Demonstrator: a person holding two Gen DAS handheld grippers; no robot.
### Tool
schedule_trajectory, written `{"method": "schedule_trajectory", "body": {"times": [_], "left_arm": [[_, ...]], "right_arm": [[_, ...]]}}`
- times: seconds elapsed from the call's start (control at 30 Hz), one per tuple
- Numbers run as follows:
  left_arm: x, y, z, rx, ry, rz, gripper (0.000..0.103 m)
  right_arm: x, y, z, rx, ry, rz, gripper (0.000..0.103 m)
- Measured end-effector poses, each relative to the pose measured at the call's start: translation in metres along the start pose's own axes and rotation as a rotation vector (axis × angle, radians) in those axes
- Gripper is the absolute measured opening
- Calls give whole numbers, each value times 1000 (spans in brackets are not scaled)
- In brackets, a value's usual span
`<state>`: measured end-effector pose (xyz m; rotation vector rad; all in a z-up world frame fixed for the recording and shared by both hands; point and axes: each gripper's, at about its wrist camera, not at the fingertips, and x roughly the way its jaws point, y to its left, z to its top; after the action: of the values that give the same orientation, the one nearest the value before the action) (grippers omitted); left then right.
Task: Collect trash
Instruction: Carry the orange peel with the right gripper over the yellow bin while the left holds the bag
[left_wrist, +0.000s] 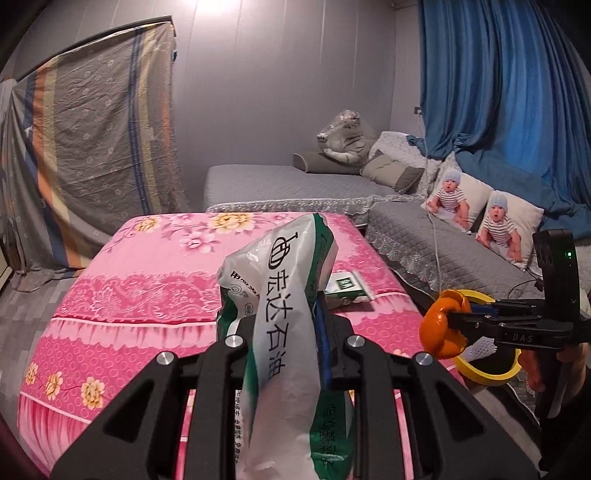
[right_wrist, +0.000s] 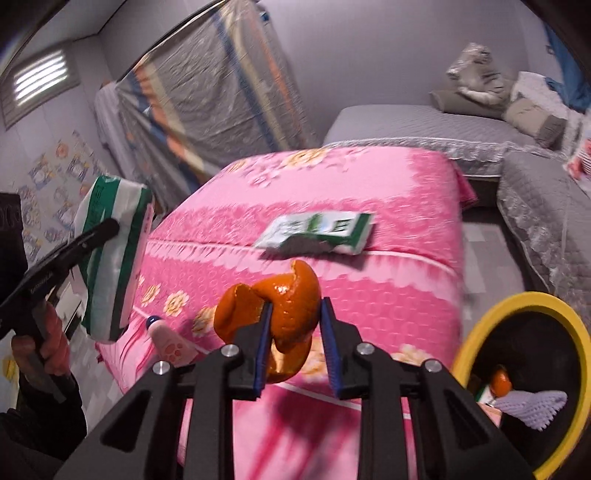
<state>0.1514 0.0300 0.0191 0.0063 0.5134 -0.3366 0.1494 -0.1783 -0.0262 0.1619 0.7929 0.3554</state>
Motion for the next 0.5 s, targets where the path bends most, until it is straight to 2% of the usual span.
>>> {"method": "schedule_trajectory", "body": {"times": [0.17,0.5], "left_arm": [[10,-35,12,32,-4,-47,19],[36,-120,39,122,-23,-192,19]], "right_arm": [[-32,-37,-6,67,-68,-75,24],[-75,-111,-26,202,-139,-215,24]]}}
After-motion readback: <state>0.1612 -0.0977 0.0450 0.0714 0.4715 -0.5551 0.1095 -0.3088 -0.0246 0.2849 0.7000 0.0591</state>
